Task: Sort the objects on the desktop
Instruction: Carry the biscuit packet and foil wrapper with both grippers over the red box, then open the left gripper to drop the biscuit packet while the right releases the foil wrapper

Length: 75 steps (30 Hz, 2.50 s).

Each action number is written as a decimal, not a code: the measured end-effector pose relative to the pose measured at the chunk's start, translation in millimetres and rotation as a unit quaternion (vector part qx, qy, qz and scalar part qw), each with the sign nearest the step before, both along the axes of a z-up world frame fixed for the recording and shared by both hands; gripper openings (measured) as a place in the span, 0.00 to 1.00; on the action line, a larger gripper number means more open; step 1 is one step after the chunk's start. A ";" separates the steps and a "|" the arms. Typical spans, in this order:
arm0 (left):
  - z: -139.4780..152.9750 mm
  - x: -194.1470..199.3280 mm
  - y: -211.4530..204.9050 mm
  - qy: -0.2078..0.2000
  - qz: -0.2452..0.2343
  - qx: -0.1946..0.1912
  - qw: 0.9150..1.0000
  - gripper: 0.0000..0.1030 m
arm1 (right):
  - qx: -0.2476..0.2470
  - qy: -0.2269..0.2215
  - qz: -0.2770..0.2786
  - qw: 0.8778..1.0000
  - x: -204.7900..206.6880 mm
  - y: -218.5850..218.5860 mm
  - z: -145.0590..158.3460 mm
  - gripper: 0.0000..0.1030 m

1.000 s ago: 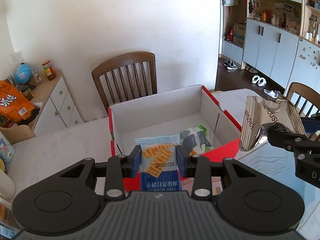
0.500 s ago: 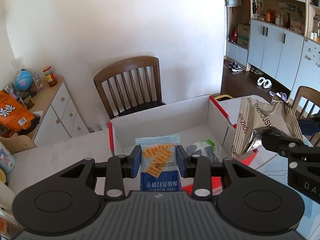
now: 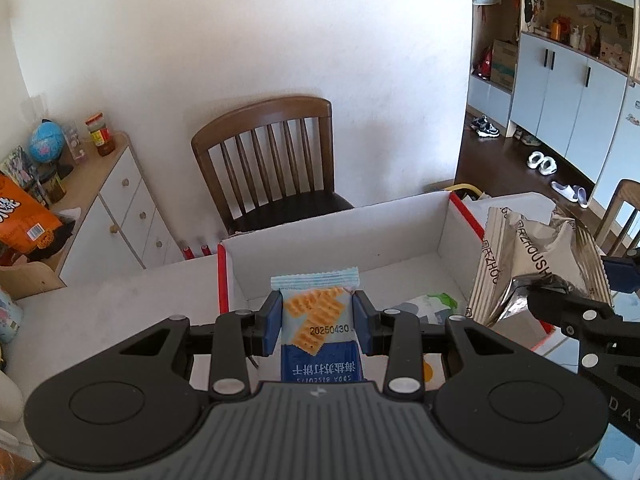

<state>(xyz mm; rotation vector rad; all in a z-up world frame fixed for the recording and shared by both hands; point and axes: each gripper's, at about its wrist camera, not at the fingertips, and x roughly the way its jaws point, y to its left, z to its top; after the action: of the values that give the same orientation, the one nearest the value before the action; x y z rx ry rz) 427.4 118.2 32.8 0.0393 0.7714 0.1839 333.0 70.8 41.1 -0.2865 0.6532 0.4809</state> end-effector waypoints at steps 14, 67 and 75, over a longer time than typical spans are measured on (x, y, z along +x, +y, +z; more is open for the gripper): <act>-27.9 32.5 14.0 0.030 0.002 0.009 0.999 0.34 | -0.011 0.035 0.016 0.999 28.8 22.2 -23.1 0.30; -116.8 123.1 26.1 0.189 -0.067 0.040 0.979 0.35 | -0.094 0.124 0.087 0.984 61.7 61.5 -102.1 0.32; -135.5 125.4 29.3 0.222 -0.071 0.023 0.972 0.35 | -0.092 0.134 0.088 0.983 71.0 63.5 -105.7 0.32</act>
<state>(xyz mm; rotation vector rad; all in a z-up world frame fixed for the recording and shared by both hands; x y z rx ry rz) 552.9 147.5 -102.7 0.1843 1.2059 0.0554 404.0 134.3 -64.6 -0.4623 0.9436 0.6363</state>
